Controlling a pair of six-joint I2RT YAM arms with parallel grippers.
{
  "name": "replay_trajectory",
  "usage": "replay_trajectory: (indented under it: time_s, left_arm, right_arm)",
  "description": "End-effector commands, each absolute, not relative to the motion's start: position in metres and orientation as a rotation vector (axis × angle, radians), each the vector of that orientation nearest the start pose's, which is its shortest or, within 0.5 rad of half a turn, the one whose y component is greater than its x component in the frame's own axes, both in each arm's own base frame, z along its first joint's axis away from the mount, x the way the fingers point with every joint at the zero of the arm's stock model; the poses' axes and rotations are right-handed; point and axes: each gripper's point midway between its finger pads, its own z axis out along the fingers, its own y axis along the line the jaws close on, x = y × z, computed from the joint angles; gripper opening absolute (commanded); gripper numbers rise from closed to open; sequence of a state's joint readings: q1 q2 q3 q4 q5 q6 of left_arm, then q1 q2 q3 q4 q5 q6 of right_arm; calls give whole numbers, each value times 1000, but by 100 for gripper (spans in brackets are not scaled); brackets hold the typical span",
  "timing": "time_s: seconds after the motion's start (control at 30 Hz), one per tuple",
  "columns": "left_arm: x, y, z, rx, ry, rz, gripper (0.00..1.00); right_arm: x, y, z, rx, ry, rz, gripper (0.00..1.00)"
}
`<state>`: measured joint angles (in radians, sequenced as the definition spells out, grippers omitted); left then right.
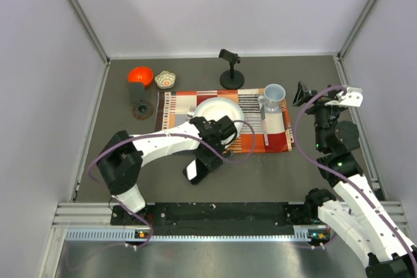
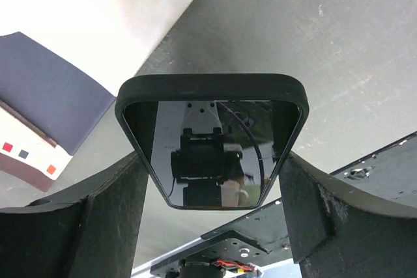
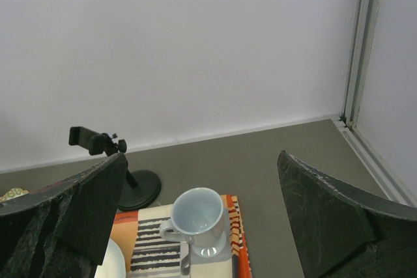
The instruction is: Place the phone on the phone stand
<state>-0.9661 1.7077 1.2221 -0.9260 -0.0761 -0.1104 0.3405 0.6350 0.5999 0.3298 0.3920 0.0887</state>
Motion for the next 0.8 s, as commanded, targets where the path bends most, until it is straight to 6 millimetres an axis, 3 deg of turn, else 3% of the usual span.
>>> replay_trajectory:
  time_s: [0.0, 0.07, 0.17, 0.2, 0.27, 0.37, 0.4, 0.47, 0.5, 0.53, 0.57, 0.6, 0.67, 0.73, 0.77]
  left_arm:
    - [196, -249, 100, 1056, 2547, -77, 0]
    - [206, -247, 113, 949, 2511, -66, 0]
    - [228, -240, 147, 764, 2391, -36, 0]
    - [238, -232, 168, 672, 2319, -19, 0]
    - [249, -219, 189, 538, 2254, 10, 0]
    - [273, -184, 233, 255, 2125, 50, 0]
    - [282, -163, 248, 137, 2081, 49, 0]
    - [295, -142, 281, -53, 1971, -31, 0]
    - [305, -120, 282, -139, 1937, -12, 0]
    - [320, -115, 306, -205, 1811, -66, 0]
    - [320, -104, 320, -234, 1734, -88, 0]
    - [329, -89, 318, -268, 1691, -66, 0]
    - [342, -66, 340, -286, 1583, -20, 0]
    - [352, -46, 349, -318, 1562, 46, 0]
    - [362, -23, 337, -354, 1607, 114, 0]
  right_arm:
    - [294, 40, 363, 179, 1238, 138, 99]
    - [294, 40, 362, 180, 1241, 138, 99]
    - [294, 40, 362, 180, 1241, 136, 99]
    - [294, 40, 362, 179, 1239, 138, 99]
    - [294, 41, 362, 178, 1239, 138, 99]
    - [294, 42, 362, 177, 1237, 146, 99]
    - [294, 42, 362, 178, 1237, 147, 99]
    - [294, 42, 362, 176, 1239, 148, 99]
    - [294, 42, 362, 176, 1239, 148, 99]
    - [294, 42, 362, 178, 1238, 148, 99]
    - [294, 41, 362, 177, 1239, 146, 99]
    - [293, 41, 363, 177, 1236, 146, 99]
    - [293, 40, 363, 179, 1236, 141, 99]
    - [293, 39, 362, 180, 1237, 134, 99]
    - [293, 39, 362, 182, 1236, 131, 99]
